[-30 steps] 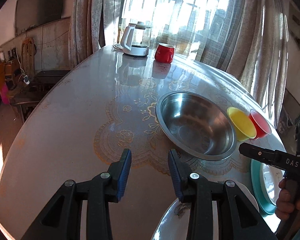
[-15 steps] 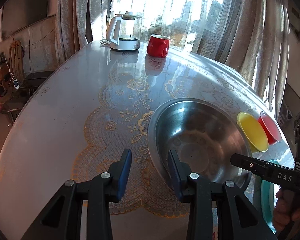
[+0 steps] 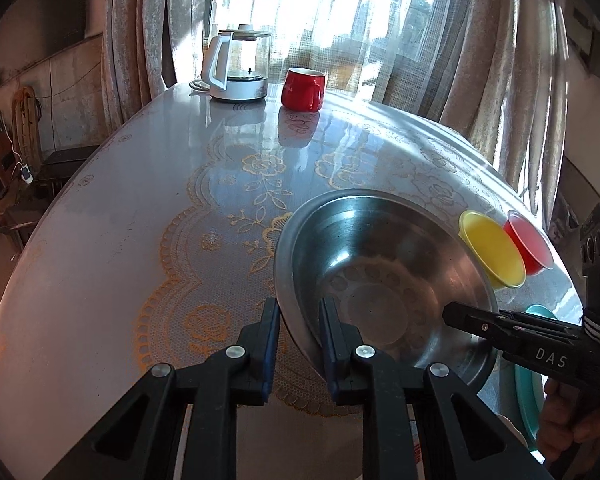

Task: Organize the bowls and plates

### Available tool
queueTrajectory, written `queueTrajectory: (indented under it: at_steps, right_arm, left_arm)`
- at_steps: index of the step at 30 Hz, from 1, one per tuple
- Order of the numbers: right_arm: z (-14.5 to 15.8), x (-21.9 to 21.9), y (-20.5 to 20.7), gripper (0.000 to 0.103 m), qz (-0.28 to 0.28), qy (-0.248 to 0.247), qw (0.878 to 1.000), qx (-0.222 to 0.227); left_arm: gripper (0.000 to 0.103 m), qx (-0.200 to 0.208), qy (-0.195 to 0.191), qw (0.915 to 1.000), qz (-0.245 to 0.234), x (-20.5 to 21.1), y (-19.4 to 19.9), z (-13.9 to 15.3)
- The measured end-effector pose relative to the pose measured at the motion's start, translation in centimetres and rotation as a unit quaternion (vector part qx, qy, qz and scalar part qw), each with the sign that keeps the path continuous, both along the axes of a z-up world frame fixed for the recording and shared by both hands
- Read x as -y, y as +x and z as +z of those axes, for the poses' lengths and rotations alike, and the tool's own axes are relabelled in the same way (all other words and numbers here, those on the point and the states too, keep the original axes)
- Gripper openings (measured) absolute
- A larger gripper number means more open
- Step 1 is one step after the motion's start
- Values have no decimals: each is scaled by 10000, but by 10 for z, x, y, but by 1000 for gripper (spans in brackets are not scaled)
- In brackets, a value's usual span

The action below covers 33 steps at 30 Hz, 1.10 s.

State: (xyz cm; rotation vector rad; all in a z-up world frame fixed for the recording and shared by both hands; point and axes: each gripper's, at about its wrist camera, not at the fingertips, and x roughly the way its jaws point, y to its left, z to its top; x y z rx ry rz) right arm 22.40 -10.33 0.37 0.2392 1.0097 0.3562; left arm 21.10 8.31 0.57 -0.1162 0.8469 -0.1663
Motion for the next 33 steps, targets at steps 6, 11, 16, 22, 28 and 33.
queueTrajectory:
  at_steps: [6,11,16,22,28,33]
  right_arm:
    - [14,1,-13,23,7,64,9998,197]
    - [26,7,-30,23,5,190,9992,347]
    - [34,22,-52,23,-110,253,9984,496]
    - [43,44,-80,23,-318,266,9968,688]
    - [45,70,-106,23,-539,302,9952,753]
    - [47,95,-128,23,-806,287,9928,833]
  left_arm:
    - [20,195,0,9998,45,1,-22,15]
    - [21,359,-95,9993,-42,5,-44,31]
    - [21,485,-140,9986,-163,20,-67,40]
    - [21,612,-164,9973,-365,43,-89,48]
    - [21,679,-327,9951,-636,67,-105,57]
    - [21,662,-369,9934,-863,92,-114,56]
